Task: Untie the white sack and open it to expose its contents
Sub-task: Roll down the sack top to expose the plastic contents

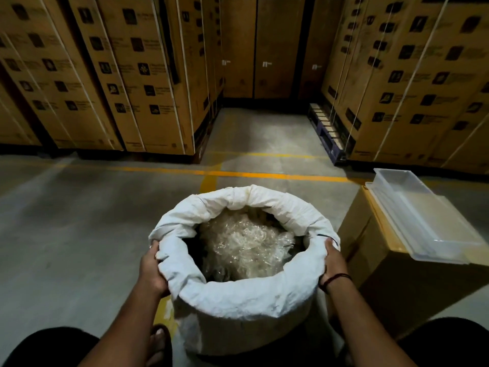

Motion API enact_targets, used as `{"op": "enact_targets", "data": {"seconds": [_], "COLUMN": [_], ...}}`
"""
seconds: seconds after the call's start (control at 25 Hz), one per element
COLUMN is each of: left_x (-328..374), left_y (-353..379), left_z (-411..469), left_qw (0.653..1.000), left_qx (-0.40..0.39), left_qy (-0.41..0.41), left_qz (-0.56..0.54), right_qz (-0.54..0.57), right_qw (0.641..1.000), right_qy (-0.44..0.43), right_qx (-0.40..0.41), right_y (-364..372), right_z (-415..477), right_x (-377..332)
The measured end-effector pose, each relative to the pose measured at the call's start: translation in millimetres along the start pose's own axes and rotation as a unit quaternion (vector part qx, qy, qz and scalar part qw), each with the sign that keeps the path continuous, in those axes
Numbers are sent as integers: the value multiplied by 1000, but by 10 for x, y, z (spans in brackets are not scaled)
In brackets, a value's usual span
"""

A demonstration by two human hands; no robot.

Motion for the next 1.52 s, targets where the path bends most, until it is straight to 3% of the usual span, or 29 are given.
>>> {"op": "enact_targets", "data": {"seconds": [0.04,0.08,0.16,0.2,0.24,0.32,0.4,0.48,0.56,0.64,0.72,0.76,0.8,0.88,0.92,1.0,1.08,1.12,1.2,1.24,1.28,1.36,1.4,1.48,1.52], "left_x": [19,74,438,652,834,906,757,605,503,482,477,484,518,732,897,1089,980,836,633,623,647,757,807,802,759], "left_y": [1,59,81,98,298,771,1052,1079,958,794,657,604,578,630,669,731,628,520,392,431,526,882,1069,1235,1200], "left_z": [-146,-199,-276,-218,-220,-11,314,652,947,1189,1398,1488,1554,1671,1710,1792,1908,2000,2176,2187,2174,2022,1912,1740,1668], "left_qw": [987,975,928,856,769,660,564,476,437,455,496,538,611,796,856,913,937,936,902,863,806,661,613,576,576], "left_qx": [141,212,351,443,470,356,242,182,153,172,171,147,109,35,29,23,10,25,95,159,211,269,269,249,250], "left_qy": [-78,-70,-4,87,185,303,289,225,155,117,84,59,36,23,21,4,-62,-91,-79,-41,17,162,218,228,206], "left_qz": [-17,6,124,252,391,588,735,830,873,866,847,828,783,604,516,407,343,338,414,477,553,682,710,744,751], "right_qz": [-52,-142,-345,-413,-464,-559,-667,-747,-758,-742,-732,-726,-713,-637,-583,-492,-482,-508,-561,-582,-615,-667,-673,-690,-711], "right_qw": [999,988,918,862,806,728,640,546,550,582,596,606,628,718,763,826,843,834,805,786,744,605,552,520,513], "right_qy": [-1,-10,-107,-204,-299,-380,-381,-380,-349,-333,-330,-325,-309,-254,-225,-130,-88,-108,-171,-205,-261,-421,-477,-490,-469], "right_qx": [14,52,166,210,213,117,38,17,22,27,1,-19,-43,-115,-165,-242,-220,-186,-92,-35,20,106,123,117,103], "right_y": [9,-3,60,200,404,912,1252,1350,1338,1346,1398,1429,1462,1543,1579,1610,1627,1641,1755,1834,1906,1933,1895,1722,1615], "right_z": [21,44,5,-88,-150,-127,79,354,642,887,1076,1142,1205,1363,1436,1608,1721,1759,1720,1662,1588,1309,1155,914,833], "right_x": [-37,-104,-370,-536,-646,-671,-541,-486,-513,-514,-495,-489,-518,-665,-771,-959,-1075,-1092,-1054,-1015,-996,-890,-794,-542,-410]}}
Point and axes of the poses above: each hand's wrist, its own z-axis towards the middle knuckle, its own y-axis out of the palm, x = y × z, the point moved 4 cm from there along z, towards the middle knuckle, and after that the axes turned 1 degree about -x, right-handed, at the moved point
